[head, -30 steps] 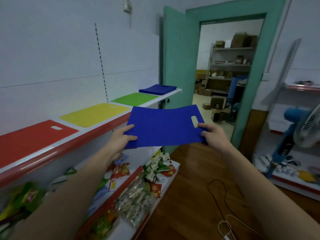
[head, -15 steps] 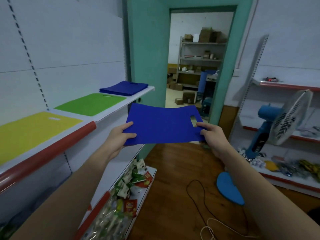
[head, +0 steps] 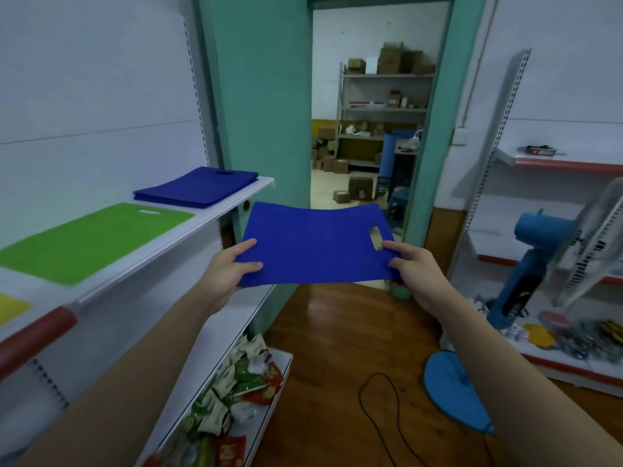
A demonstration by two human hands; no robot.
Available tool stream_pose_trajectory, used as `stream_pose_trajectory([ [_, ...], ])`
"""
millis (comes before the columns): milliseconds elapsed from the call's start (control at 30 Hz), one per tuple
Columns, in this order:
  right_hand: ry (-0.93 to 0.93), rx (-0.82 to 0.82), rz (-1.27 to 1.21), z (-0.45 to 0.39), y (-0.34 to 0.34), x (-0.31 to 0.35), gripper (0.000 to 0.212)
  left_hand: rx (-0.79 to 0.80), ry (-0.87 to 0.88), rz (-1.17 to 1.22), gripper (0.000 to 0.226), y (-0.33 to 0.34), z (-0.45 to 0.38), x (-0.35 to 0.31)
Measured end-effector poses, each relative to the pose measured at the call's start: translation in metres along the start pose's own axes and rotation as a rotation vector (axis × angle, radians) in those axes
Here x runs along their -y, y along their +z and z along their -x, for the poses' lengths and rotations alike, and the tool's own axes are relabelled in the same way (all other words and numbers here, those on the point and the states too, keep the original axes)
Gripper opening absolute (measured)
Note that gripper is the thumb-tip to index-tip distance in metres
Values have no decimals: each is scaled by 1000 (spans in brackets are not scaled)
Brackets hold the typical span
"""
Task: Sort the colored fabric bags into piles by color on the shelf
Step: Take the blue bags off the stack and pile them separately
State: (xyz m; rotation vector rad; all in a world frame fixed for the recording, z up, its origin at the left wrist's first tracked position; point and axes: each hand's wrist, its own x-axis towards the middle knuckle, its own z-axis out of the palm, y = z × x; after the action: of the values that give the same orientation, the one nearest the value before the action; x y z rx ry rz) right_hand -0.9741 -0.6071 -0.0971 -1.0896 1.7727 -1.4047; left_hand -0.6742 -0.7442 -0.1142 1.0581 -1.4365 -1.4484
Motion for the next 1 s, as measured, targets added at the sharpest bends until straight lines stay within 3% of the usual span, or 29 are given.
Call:
stream_pose_trajectory([
  [500,-43,175,-39,-214,-29,18,39,-175,8,13,59,58,-146,-28],
  [833,-142,377,39,-356,59,48,40,-398,76,143,52,8,-233,-51],
  [1000,-221,494,96,-426,120,73,38,-542,79,15,57,-30,-266,-53],
])
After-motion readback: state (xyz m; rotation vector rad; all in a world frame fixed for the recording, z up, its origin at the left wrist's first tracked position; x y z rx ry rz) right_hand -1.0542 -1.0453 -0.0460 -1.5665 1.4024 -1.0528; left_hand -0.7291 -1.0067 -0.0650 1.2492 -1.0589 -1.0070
